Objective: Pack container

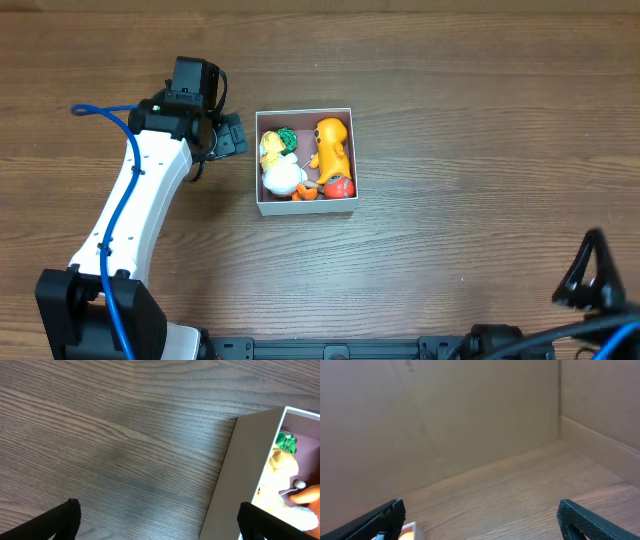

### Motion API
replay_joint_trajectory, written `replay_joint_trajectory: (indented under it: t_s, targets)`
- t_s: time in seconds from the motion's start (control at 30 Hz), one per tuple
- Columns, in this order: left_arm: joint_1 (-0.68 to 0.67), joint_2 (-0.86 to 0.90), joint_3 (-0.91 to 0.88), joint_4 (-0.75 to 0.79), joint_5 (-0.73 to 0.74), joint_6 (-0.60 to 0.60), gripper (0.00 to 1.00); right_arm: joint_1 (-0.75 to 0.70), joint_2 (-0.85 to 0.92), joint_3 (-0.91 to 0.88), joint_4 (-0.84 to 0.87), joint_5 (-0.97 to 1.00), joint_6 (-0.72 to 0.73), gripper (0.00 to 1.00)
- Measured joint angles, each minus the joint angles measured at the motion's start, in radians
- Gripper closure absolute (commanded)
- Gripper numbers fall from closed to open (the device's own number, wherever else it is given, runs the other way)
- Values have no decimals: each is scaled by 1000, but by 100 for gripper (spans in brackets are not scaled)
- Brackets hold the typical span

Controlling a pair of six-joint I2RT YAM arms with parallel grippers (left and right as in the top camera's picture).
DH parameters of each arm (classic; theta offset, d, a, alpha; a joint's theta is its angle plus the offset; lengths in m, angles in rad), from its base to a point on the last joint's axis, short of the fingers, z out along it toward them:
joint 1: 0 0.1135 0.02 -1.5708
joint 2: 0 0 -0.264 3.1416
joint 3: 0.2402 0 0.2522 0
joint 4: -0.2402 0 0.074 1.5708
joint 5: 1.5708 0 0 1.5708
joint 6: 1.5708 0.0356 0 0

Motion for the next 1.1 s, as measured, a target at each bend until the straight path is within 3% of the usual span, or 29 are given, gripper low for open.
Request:
replay_joint_trajectory:
  t_s: [0.23,0.63,1.1]
  targets:
    - [0,0,0,0,0,0,0,0,-151,-294,93,-96,3,0]
    - [0,0,0,0,0,0,0,0,-310,-821,505,-259,3,0]
    - [0,0,0,0,0,0,0,0,-409,-1190,922,-281,3,0]
